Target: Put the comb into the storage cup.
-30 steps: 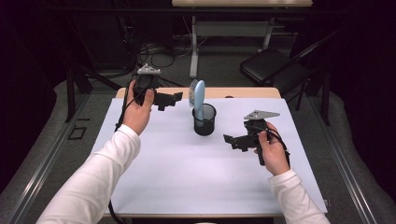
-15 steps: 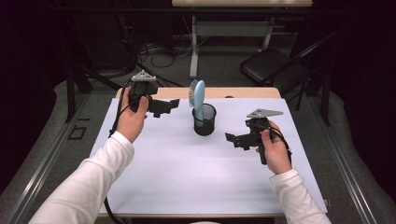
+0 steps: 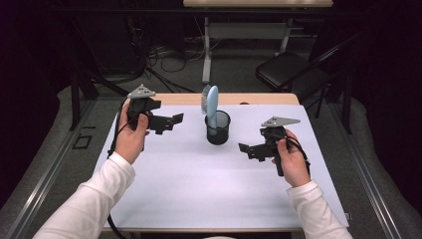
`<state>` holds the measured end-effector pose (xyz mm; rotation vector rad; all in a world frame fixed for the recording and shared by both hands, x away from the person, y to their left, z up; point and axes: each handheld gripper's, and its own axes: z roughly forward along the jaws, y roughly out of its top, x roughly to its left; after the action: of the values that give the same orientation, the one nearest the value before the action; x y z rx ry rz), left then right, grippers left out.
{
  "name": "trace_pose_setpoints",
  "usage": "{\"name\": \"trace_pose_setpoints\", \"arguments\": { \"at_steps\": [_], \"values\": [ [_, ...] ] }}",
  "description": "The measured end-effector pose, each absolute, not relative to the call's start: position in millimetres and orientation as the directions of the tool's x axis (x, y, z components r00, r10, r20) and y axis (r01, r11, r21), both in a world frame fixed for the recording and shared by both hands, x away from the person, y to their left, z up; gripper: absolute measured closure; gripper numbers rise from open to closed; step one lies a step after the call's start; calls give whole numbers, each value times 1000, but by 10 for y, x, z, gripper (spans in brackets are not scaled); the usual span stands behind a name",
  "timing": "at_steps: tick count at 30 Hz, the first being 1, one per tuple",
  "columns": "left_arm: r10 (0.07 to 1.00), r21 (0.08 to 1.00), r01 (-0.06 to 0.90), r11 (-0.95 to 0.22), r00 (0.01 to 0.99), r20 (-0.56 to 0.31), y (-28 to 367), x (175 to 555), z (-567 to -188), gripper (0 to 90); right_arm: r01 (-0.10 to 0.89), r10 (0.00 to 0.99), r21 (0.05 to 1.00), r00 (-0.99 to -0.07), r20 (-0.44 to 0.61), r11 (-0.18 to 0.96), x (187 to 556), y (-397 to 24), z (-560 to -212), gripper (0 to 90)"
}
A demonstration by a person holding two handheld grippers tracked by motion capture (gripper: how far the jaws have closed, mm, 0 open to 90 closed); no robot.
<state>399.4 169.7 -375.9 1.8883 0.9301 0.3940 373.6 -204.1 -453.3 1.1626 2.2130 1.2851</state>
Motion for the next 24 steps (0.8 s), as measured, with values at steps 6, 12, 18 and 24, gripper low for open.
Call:
{"name": "trace_pose_setpoints", "arguments": {
  "at_steps": [6,12,18,24],
  "values": [
    [737,860,441,-255,665,-123,1741,3937,-3853,44,481,779,833,-618,103,272,3708,-1998,-4521,0],
    [735,854,452,-257,665,-130,1822,3875,-3950,44,481,786,829,-613,85,286,3679,-1987,-4502,0],
    [733,845,465,-263,666,-138,1902,3771,-4047,44,478,790,817,-612,46,323,3596,-2021,-4493,0],
    [719,855,441,-272,684,-124,1936,3617,-4096,44,460,787,819,-616,17,342,3464,-2040,-4438,0]
  ]
}}
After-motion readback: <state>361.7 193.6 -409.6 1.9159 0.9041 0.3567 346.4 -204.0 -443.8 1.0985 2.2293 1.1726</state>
